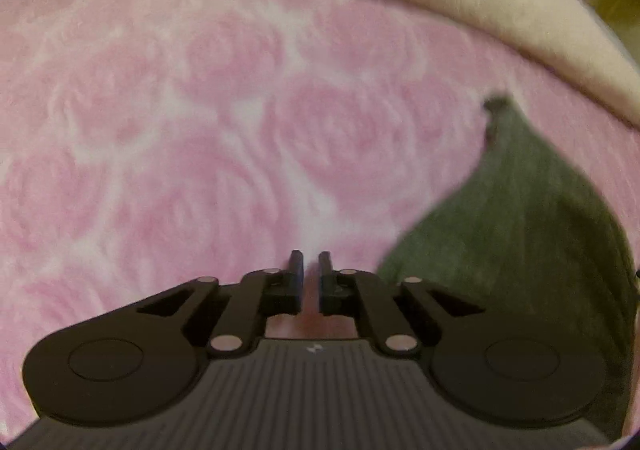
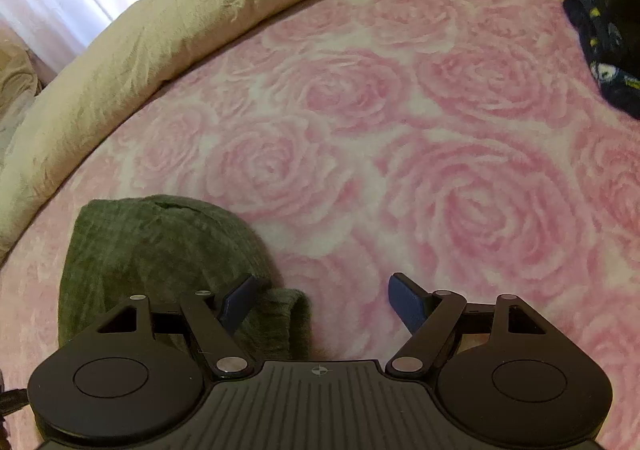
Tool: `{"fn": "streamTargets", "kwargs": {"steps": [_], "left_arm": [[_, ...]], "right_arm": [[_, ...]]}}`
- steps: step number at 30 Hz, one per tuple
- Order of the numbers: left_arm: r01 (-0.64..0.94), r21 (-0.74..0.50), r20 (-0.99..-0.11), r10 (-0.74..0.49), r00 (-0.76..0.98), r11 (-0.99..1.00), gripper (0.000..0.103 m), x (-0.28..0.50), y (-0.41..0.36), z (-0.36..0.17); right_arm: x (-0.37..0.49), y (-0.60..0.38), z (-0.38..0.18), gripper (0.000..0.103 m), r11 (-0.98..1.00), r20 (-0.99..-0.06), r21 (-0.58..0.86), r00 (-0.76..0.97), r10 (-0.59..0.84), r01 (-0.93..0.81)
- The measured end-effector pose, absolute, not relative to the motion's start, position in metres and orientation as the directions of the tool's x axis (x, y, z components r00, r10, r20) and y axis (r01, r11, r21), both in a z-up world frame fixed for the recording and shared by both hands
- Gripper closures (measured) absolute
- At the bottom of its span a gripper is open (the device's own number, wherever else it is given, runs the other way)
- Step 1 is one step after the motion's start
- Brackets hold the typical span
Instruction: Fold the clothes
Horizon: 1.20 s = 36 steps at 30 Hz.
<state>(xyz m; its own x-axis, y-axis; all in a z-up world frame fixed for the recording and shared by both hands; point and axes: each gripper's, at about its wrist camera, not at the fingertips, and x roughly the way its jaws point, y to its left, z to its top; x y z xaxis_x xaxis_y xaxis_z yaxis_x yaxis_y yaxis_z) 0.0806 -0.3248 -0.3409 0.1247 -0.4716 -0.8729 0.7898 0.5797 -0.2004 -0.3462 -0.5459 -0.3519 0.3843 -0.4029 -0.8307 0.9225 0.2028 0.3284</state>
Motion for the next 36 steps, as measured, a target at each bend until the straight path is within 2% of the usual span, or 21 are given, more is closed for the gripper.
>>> {"fn": "streamTargets", "kwargs": {"steps": [1,2,3,4,9,13,15,16,18,20,22,24,25,26,27,28,29,30,32,34,36], "left_arm": [[0.792,-0.254,-0.861,-0.503,0.076,0.555,0.099,0.086,-0.336,-0.339],[0.792,-0.307,-0.845,-0.534,0.028,0.528,0.09,0.091,-0.348,-0.338],[0.789,-0.362,-0.828,-0.561,-0.027,0.497,0.074,0.096,-0.361,-0.338],[0.78,-0.423,-0.808,-0.582,-0.094,0.461,0.069,0.101,-0.379,-0.342],[0.643,-0.667,-0.698,-0.619,-0.361,0.377,0.067,0.12,-0.467,-0.385],[0.561,-0.729,-0.655,-0.638,-0.404,0.393,0.067,0.123,-0.509,-0.407],[0.58,-0.715,-0.662,-0.644,-0.383,0.39,0.073,0.119,-0.523,-0.408],[0.608,-0.696,-0.674,-0.639,-0.369,0.383,0.075,0.114,-0.53,-0.407],[0.692,-0.634,-0.708,-0.617,-0.342,0.344,0.093,0.102,-0.543,-0.404],[0.787,-0.552,-0.741,-0.595,-0.311,0.275,0.099,0.083,-0.553,-0.397],[0.877,-0.438,-0.77,-0.586,-0.252,0.199,0.101,0.064,-0.557,-0.385],[0.959,-0.265,-0.783,-0.604,-0.15,0.105,0.101,0.047,-0.555,-0.365],[0.993,-0.111,-0.773,-0.631,-0.061,0.04,0.101,0.035,-0.551,-0.354],[0.999,0.045,-0.756,-0.654,0.029,-0.007,0.095,0.026,-0.547,-0.349],[0.986,0.167,-0.739,-0.665,0.106,-0.028,0.095,0.021,-0.543,-0.348],[0.969,0.248,-0.727,-0.665,0.168,-0.026,0.096,0.022,-0.54,-0.35],[0.966,0.256,-0.739,-0.641,0.206,0.015,0.096,0.034,-0.538,-0.355],[0.97,0.234,-0.757,-0.613,0.225,0.067,0.096,0.048,-0.536,-0.36],[0.975,0.059,-0.809,-0.562,0.172,0.213,0.096,0.087,-0.525,-0.365],[0.934,-0.197,-0.821,-0.571,0.01,0.299,0.095,0.115,-0.499,-0.364],[0.863,-0.385,-0.802,-0.58,-0.139,0.326,0.092,0.124,-0.472,-0.365]], "right_arm": [[-0.346,-0.547,-0.351,0.027,0.207,-0.828,0.33,0.387,-0.405,0.921],[-0.346,-0.549,-0.351,0.027,0.209,-0.827,0.33,0.389,-0.405,0.92],[-0.346,-0.552,-0.352,0.027,0.207,-0.828,0.329,0.387,-0.406,0.921],[-0.345,-0.555,-0.353,0.027,0.203,-0.829,0.326,0.382,-0.409,0.923],[-0.344,-0.574,-0.355,0.027,0.194,-0.823,0.328,0.381,-0.422,0.925],[-0.343,-0.584,-0.359,0.027,0.207,-0.821,0.324,0.383,-0.423,0.923],[-0.343,-0.586,-0.361,0.027,0.214,-0.821,0.32,0.383,-0.424,0.923],[-0.343,-0.587,-0.362,0.027,0.217,-0.82,0.318,0.383,-0.425,0.923],[-0.342,-0.589,-0.364,0.027,0.224,-0.82,0.315,0.383,-0.426,0.923],[-0.34,-0.59,-0.365,0.027,0.231,-0.82,0.303,0.376,-0.431,0.925],[-0.337,-0.59,-0.366,0.027,0.243,-0.822,0.289,0.37,-0.432,0.926],[-0.336,-0.591,-0.367,0.027,0.255,-0.824,0.279,0.367,-0.432,0.926],[-0.335,-0.591,-0.367,0.027,0.26,-0.825,0.274,0.365,-0.431,0.926],[-0.335,-0.591,-0.367,0.027,0.266,-0.826,0.269,0.364,-0.431,0.926],[-0.334,-0.591,-0.368,0.027,0.271,-0.827,0.264,0.362,-0.431,0.926],[-0.333,-0.592,-0.368,0.027,0.277,-0.828,0.259,0.36,-0.43,0.925],[-0.333,-0.592,-0.368,0.027,0.283,-0.829,0.254,0.359,-0.43,0.925],[-0.332,-0.592,-0.369,0.027,0.284,-0.828,0.252,0.358,-0.431,0.925],[-0.332,-0.592,-0.369,0.027,0.283,-0.826,0.253,0.359,-0.435,0.925],[-0.332,-0.591,-0.368,0.027,0.281,-0.824,0.256,0.361,-0.437,0.925],[-0.333,-0.591,-0.368,0.027,0.282,-0.822,0.262,0.367,-0.436,0.923]]}}
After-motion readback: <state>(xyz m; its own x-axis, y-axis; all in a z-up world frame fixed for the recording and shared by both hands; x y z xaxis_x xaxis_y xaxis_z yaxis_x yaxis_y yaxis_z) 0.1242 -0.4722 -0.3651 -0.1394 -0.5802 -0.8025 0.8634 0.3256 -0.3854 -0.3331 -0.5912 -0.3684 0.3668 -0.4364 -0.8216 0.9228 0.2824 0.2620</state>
